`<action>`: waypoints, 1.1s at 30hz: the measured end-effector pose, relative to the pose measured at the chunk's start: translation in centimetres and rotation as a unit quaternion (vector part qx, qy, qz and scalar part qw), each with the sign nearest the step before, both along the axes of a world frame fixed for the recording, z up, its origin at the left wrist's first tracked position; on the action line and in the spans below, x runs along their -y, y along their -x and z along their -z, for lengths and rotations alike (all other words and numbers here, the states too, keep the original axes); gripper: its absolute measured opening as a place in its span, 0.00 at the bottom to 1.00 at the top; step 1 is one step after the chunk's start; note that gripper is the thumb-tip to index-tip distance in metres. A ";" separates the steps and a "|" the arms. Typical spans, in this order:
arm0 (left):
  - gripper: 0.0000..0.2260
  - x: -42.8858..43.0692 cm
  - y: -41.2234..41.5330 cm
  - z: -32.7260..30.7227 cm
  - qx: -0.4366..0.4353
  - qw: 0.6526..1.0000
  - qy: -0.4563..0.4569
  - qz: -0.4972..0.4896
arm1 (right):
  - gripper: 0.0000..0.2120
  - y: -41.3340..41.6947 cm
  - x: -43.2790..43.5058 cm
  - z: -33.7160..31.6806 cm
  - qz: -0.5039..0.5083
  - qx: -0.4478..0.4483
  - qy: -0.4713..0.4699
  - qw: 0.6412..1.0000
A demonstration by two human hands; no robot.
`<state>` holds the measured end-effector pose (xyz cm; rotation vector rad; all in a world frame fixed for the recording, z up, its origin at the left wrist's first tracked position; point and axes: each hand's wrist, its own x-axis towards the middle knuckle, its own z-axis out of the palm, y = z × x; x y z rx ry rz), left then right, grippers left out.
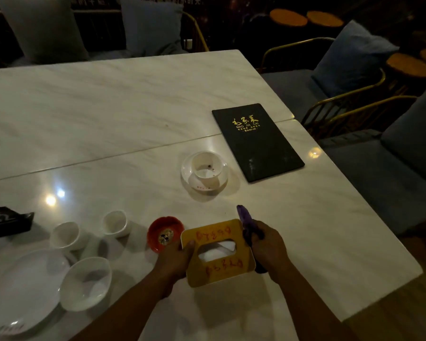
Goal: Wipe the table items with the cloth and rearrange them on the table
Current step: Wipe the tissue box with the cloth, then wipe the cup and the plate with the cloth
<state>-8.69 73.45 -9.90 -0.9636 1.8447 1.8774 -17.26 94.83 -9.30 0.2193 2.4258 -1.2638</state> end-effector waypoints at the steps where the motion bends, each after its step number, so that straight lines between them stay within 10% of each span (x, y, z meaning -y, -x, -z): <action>1: 0.08 0.2 0.0 -0.1 0.001 1.000 0.008 0.008 | 0.11 0.1 0.1 0.0 0.000 0.006 0.002 1.000; 10: 0.19 3.6 3.9 -2.4 0.105 0.954 0.214 0.182 | 0.11 4.1 -0.5 0.0 0.018 0.032 -0.007 0.999; 15: 0.15 5.7 9.6 -2.5 0.013 0.896 0.416 0.155 | 0.10 8.3 0.7 -0.8 0.101 0.003 0.054 0.993; 21: 0.17 5.9 17.7 -0.1 -0.038 0.981 0.183 -0.055 | 0.09 14.1 4.0 -0.2 0.141 0.039 0.128 0.981; 33: 0.16 5.9 25.6 3.9 0.007 0.992 0.072 -0.099 | 0.19 20.1 9.6 3.1 -0.004 0.034 0.060 0.998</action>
